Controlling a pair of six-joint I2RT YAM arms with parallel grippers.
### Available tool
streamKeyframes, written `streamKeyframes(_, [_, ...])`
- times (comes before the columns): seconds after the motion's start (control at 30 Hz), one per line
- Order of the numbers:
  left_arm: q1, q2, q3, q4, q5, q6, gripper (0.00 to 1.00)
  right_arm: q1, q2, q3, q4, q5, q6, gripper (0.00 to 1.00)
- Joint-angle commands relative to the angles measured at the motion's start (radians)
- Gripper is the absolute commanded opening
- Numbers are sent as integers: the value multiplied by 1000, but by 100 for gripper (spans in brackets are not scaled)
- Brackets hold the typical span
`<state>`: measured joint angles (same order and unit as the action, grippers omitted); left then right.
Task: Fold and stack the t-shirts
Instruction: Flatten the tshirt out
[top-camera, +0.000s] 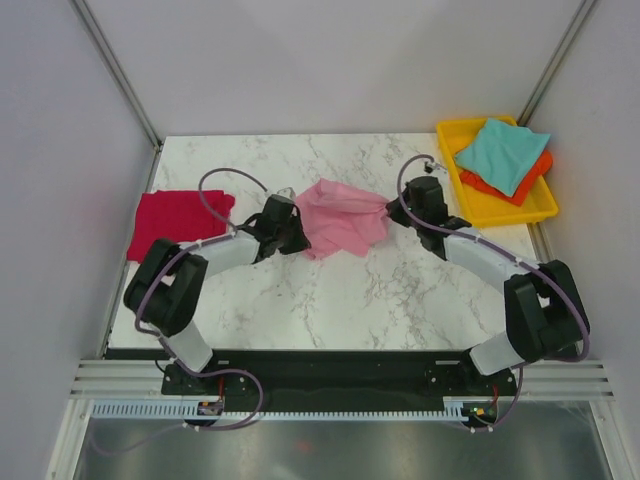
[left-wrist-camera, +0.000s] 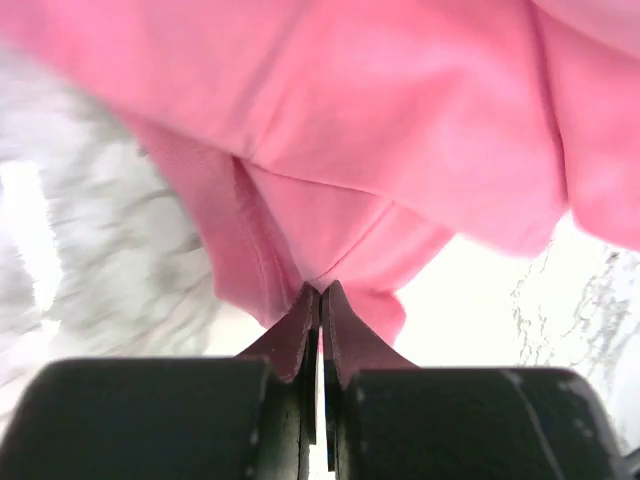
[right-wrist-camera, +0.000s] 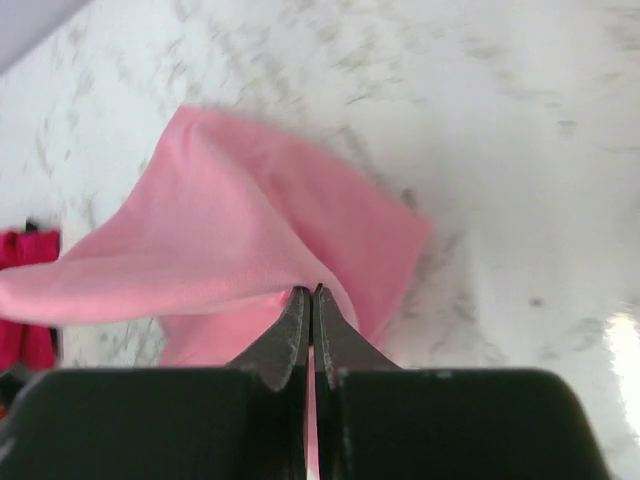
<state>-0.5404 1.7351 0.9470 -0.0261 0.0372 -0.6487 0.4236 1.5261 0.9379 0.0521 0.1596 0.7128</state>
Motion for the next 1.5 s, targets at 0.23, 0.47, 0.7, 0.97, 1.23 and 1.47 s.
streamKeyframes(0.23, [230,-318,-218,89,27,-52,2,-227,-161,-162,66,38,154,91])
streamKeyframes(0.47, [230,-290,-186,62,32,-40,2,-125,-74,-21,37,-80,-63,74])
streamKeyframes(0.7, [231,-367,-218,32,-78,-40,2,69,60,113,-47,-22,-159,72])
streamKeyframes(0.97, [230,-368,-175,-70,-134,-22,29,193,135,186,-100,4,-165,73])
streamKeyframes(1.23, [143,-463,-172,-123,-272,29,72,276,170,257,-195,41,-210,68])
streamKeyframes(1.47, [4,-388,-122,-126,-185,107,72,296,230,271,-215,41,-207,77])
